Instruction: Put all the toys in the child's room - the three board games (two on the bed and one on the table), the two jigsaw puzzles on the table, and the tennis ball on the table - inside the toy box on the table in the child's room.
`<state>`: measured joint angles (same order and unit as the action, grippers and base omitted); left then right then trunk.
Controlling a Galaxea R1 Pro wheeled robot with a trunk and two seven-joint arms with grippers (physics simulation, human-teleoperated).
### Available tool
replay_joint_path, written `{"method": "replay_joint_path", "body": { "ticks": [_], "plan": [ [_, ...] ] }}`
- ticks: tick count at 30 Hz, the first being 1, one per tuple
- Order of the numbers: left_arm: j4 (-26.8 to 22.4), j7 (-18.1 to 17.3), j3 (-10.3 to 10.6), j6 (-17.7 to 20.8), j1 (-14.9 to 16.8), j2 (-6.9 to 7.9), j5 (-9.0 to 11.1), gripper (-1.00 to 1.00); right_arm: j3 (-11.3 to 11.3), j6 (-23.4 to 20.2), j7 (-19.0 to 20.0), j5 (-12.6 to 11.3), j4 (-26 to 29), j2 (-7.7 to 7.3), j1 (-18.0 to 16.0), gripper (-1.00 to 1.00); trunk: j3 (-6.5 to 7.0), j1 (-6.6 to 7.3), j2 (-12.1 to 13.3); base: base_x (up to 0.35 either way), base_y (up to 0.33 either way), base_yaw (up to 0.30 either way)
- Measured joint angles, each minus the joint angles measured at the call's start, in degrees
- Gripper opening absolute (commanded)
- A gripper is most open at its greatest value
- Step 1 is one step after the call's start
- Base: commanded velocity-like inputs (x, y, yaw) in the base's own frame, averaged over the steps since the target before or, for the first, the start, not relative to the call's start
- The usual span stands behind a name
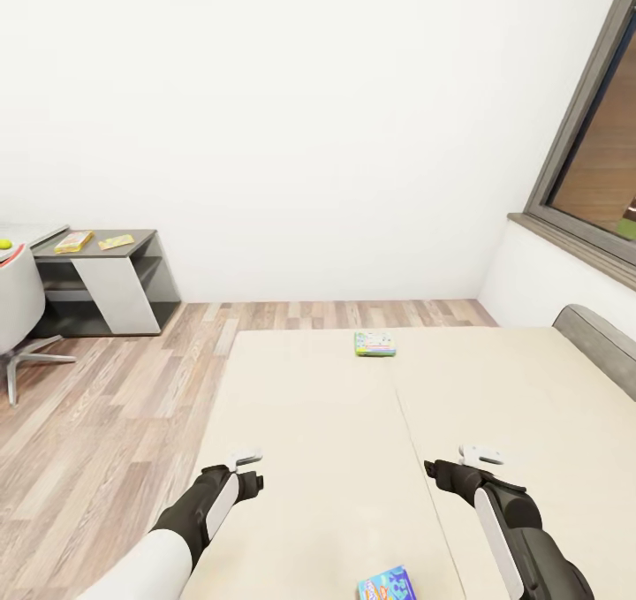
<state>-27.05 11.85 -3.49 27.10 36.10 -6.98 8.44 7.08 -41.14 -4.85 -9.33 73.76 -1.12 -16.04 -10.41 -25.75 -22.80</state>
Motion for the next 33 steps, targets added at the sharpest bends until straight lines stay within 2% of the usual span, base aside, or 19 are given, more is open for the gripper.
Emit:
{"method": "replay_joint_path", "body": {
  "ticks": [16, 21, 23, 27, 28, 31, 33],
  "plan": [
    [-0.1, 0.0, 0.0, 0.01, 0.0, 0.0, 0.0, 1.0, 0.02, 0.07, -0.08, -0.4, 0.0, 0.0, 0.0, 1.0, 0.0, 0.0, 0.0, 0.0, 0.001, 0.0],
    [-2.37, -0.12, 0.01, 1.08, 0.0, 0.03, 0.1, 1.0, 0.07, -0.09, -0.08, -0.45, -0.08, 0.0, 0.0, 1.0, -0.19, 0.0, 0.0, 0.0, 0.0, 0.0],
    [-3.65, -0.17, 0.0, 2.47, -0.02, 0.07, 0.13, 1.0, 0.08, -0.22, -0.08, -0.4, -0.15, 0.0, 0.0, 1.0, -0.33, 0.0, 0.0, 0.0, 0.0, 0.0],
    [-8.28, -0.79, -0.23, 8.33, -0.06, 1.2, 0.22, 1.0, 0.09, -0.43, -0.08, -0.36, -0.26, 0.0, 0.0, 1.0, -0.67, 0.0, 0.0, 0.0, 0.0, 0.0],
    [-10.55, -1.73, -0.38, 10.85, -0.1, 2.19, 0.26, 1.0, 0.09, -0.47, -0.08, -0.38, -0.29, 0.0, 0.0, 1.0, -0.76, 0.0, 0.0, 0.0, 0.0, 0.0],
    [-14.12, -4.85, -0.83, 14.41, -0.23, 3.87, 0.73, 1.0, 0.09, -0.51, -0.08, -0.42, -0.35, 0.0, 0.0, 1.0, -1.03, 0.0, 0.0, 0.0, 0.0, 0.0],
    [-17.25, -9.8, -1.53, 17.69, -0.41, 5.46, 1.74, 1.0, 0.09, -0.54, -0.08, -0.52, -0.54, 0.0, 0.0, 1.0, -1.22, 0.0, 0.0, 0.0, 0.0, 0.0]
  ]
}}
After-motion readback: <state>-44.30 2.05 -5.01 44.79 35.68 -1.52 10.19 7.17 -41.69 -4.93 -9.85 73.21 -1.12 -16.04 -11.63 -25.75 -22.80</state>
